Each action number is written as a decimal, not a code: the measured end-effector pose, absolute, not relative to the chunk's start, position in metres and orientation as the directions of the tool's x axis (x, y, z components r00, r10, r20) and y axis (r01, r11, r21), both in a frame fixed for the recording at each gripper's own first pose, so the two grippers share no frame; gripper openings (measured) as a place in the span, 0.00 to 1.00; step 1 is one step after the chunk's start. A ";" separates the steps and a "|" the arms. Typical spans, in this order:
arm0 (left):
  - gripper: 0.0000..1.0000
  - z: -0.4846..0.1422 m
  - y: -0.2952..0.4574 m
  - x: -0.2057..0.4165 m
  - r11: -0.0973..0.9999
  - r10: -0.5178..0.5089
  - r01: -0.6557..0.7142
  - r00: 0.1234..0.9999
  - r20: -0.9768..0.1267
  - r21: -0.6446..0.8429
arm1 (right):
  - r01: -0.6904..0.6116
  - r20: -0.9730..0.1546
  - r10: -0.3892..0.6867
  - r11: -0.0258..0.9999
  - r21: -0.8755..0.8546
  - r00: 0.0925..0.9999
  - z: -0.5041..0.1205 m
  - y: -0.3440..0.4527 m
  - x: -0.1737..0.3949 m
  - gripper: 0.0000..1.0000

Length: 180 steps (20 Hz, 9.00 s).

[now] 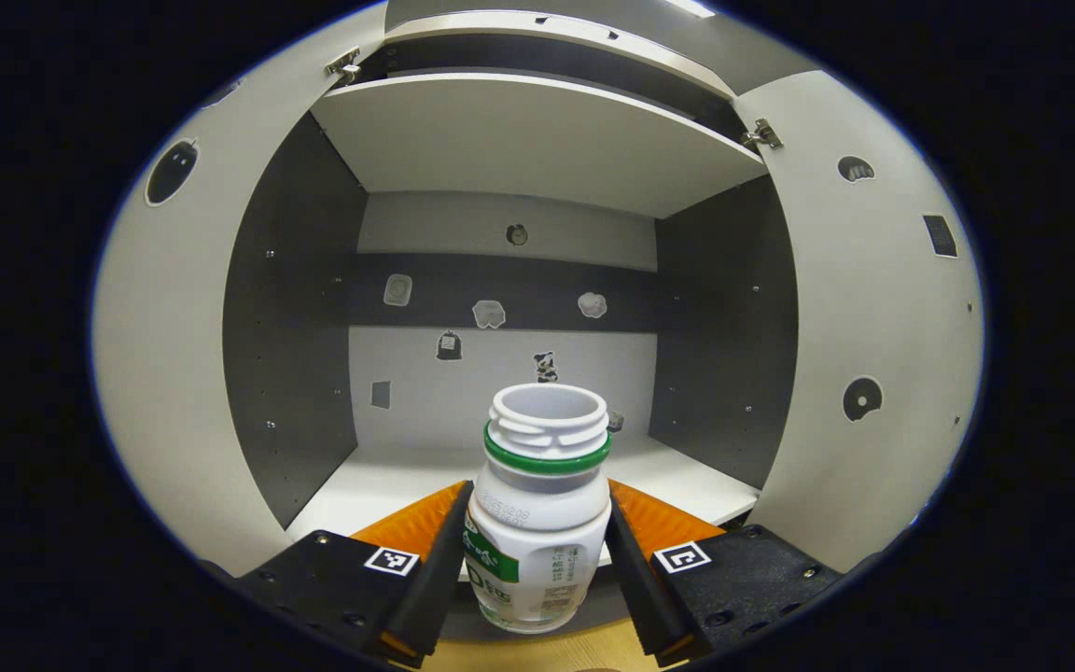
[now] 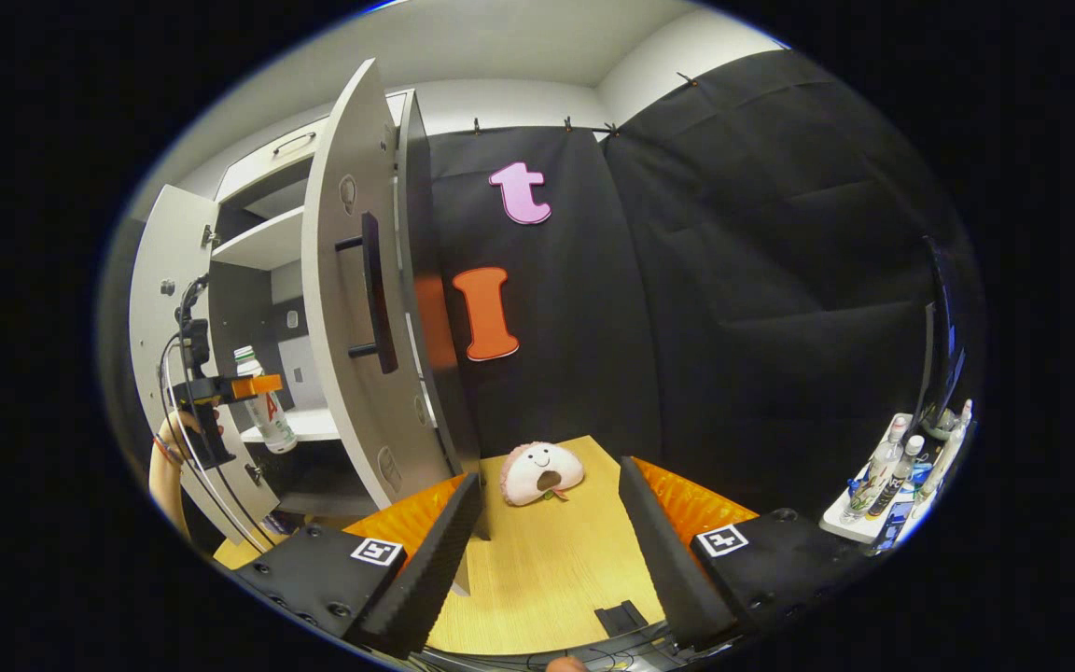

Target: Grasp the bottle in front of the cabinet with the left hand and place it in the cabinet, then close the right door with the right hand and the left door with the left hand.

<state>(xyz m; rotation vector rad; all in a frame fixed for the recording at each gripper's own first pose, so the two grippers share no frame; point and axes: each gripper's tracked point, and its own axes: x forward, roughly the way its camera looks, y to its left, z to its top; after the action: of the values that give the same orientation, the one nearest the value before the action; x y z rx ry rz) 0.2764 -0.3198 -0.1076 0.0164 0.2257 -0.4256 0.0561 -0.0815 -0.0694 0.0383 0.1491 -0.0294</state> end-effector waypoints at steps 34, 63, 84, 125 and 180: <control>0.91 -0.105 -0.325 0.350 0.951 -0.300 0.310 0.914 -0.275 -0.008 | 0.103 -0.180 -0.095 0.994 0.036 0.979 -0.095 -0.119 0.089 0.98; 0.95 -0.042 -0.160 0.071 0.935 -0.354 0.352 0.929 -0.103 -0.040 | 0.001 -0.143 -0.009 0.999 -0.054 0.990 -0.095 -0.041 0.093 0.98; 0.94 -0.022 -0.005 0.032 0.985 -0.167 0.168 0.986 -0.015 0.046 | -0.019 -0.127 0.004 0.994 -0.111 0.992 -0.112 0.004 0.123 0.85; 0.96 -0.069 0.034 0.092 0.996 -0.063 0.067 0.995 -0.081 0.056 | -0.302 -0.186 0.287 0.951 -0.061 0.940 -0.113 0.145 0.106 0.95; 0.91 -0.156 -0.209 0.192 0.937 -0.343 0.350 0.912 -0.225 -0.007 | -0.127 -0.013 0.127 0.988 -0.092 0.992 -0.041 -0.011 0.090 0.97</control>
<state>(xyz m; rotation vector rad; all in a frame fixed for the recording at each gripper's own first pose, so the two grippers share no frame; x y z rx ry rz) 0.1920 -0.2087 -0.1556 0.0343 0.2261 -0.3571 0.0896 -0.0111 -0.0413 -0.0931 0.0070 0.1274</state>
